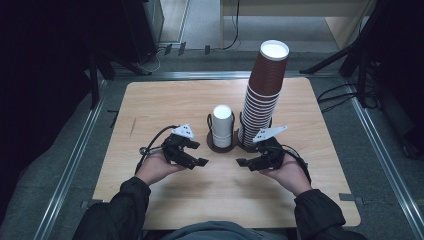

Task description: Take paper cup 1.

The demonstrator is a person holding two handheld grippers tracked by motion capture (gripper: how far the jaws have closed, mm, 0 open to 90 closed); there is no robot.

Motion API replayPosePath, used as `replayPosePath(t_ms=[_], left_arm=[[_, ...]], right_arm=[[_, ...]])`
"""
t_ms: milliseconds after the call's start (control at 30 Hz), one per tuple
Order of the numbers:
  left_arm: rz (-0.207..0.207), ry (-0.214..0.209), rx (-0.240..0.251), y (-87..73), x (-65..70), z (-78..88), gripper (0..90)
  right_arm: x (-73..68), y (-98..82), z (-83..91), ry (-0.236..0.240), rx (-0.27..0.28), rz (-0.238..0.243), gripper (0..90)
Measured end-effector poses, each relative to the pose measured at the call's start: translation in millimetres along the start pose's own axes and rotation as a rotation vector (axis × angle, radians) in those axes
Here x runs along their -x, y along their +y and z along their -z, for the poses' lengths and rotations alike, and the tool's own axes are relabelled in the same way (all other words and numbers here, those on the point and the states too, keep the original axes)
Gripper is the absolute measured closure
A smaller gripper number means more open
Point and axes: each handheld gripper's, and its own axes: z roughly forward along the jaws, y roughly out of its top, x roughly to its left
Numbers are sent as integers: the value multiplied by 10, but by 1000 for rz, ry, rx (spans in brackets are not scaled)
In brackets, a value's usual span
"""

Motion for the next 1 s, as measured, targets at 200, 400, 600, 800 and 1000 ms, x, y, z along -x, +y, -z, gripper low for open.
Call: replayPosePath(t_ms=[200, 400, 600, 800, 1000], left_arm=[[8, 0, 7, 20, -10, 21, 236], [4, -5, 2, 43, 1, 23, 235], [11, -15, 11, 96, -20, 64, 233], [20, -7, 25, 169, -15, 141, 195], [-14, 33, 7, 278, -11, 178, 148]], right_arm=[[-22, -4, 7, -7, 10, 4, 384], [-66, -12, -18, -7, 6, 25, 390], [-77, 2, -46, -10, 10, 25, 411], [-87, 21, -14, -20, 44, 21, 459], [-143, 49, -15, -12, 61, 15, 535]])
